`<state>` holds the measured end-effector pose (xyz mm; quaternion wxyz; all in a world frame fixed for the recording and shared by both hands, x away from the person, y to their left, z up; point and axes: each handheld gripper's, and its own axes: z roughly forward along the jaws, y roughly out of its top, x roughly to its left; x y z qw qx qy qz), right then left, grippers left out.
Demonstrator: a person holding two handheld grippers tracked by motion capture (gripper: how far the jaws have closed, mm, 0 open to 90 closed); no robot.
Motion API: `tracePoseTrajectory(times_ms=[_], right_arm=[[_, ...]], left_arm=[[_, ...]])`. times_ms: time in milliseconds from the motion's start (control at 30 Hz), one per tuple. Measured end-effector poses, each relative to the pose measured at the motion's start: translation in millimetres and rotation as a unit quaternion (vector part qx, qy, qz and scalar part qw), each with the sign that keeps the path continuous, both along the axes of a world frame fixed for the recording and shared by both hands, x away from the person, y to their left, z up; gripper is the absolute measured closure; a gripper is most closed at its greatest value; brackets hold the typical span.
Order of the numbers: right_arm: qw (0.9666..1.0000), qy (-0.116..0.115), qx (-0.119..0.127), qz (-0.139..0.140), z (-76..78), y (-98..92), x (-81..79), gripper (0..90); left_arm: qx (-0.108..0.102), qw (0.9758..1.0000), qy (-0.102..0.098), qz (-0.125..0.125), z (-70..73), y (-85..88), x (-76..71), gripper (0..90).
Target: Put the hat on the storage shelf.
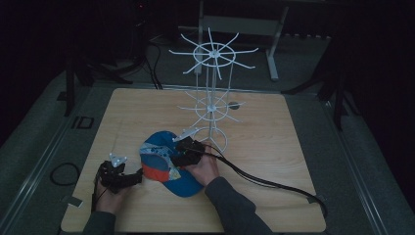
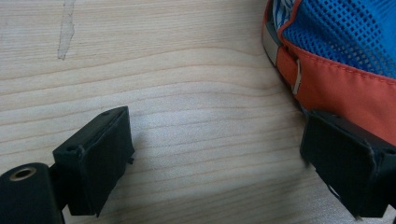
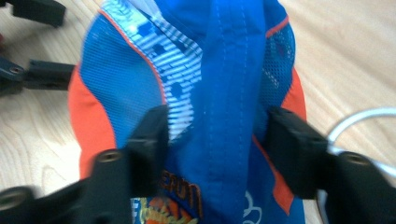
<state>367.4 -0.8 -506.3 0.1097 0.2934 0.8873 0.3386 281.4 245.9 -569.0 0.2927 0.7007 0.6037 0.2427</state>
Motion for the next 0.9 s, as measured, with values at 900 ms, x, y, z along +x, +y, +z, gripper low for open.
tracePoseTrajectory(times_ms=[900], right_arm=[[0.989, 0.051, -0.134, 0.037, 18.0, -139.7, -43.5, 80.1]], left_arm=[[0.0, 1.0, 0.0, -0.003, 0.0, -0.6, -0.4, 9.8]])
